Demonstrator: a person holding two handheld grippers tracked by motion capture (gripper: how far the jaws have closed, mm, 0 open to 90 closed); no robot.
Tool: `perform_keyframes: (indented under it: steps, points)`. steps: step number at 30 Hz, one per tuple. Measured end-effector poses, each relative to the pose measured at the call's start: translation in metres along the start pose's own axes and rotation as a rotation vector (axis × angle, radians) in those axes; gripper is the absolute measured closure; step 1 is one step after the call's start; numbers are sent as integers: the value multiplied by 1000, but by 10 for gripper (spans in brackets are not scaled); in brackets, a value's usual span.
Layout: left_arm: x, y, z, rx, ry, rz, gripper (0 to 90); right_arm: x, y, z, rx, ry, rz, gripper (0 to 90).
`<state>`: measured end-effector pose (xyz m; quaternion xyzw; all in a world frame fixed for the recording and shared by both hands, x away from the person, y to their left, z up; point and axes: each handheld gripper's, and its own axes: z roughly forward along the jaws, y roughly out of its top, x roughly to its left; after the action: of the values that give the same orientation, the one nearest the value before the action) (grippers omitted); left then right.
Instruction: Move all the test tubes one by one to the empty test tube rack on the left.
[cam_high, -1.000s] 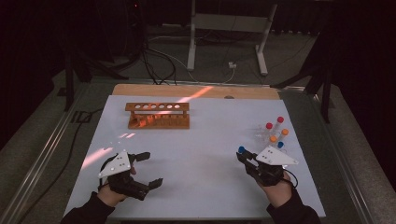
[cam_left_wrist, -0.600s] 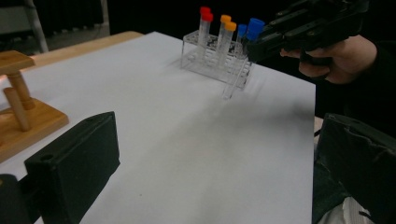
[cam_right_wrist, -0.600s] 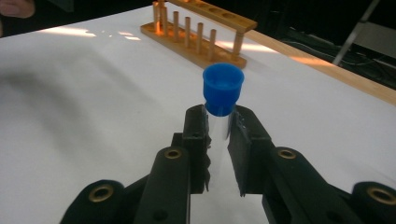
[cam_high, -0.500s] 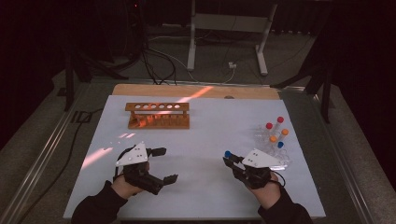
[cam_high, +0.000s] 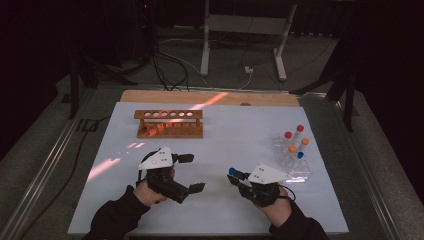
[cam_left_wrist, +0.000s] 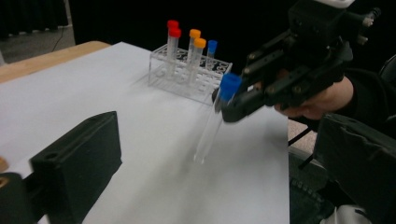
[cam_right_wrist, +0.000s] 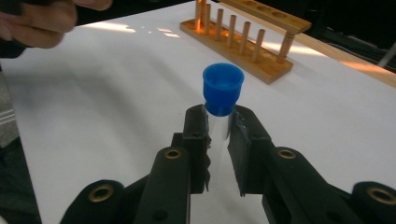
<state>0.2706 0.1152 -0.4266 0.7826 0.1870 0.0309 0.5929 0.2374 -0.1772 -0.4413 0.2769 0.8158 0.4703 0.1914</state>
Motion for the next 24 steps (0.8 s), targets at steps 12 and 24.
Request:
perform_keyframes:
  steps: [12,24]
  points:
    - [-7,7,29,8,-13,39,243,13,5,10,3,50,-24,772]
    - [-14,8,47,54,19,82,507,14,6,12,8,55,-25,772]
